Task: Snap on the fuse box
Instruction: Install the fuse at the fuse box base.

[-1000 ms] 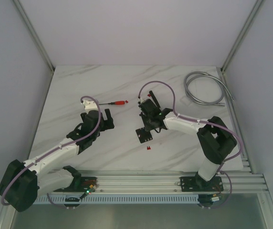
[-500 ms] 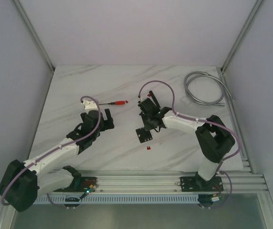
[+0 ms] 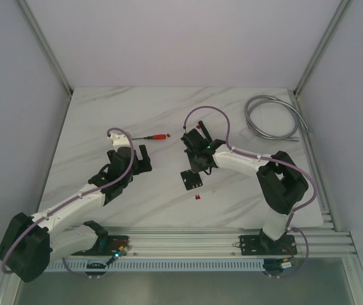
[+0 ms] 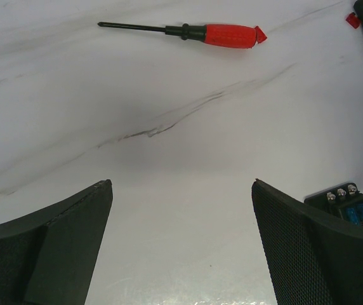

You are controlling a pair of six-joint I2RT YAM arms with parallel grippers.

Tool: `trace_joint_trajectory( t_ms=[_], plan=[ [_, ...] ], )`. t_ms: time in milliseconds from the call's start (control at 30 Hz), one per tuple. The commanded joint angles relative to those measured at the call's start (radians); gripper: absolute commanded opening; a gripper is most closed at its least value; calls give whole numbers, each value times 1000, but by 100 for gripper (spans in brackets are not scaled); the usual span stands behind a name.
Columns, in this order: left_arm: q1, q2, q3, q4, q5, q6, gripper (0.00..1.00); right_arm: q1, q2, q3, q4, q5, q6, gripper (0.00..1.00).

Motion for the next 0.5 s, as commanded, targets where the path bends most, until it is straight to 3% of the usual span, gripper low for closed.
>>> trace_joint_trajectory(
  t_ms=[0, 333, 467],
  plan=[
    [8, -8, -13, -8, 11, -1, 100, -20, 92, -45, -56, 41, 14, 0],
    [7, -117, -39, -16, 32, -11, 100, -8, 17, 82, -33, 34, 31, 19],
    [7, -156, -47, -18, 65, -25, 100, 10, -65, 89, -62, 62, 47, 35]
  ],
)
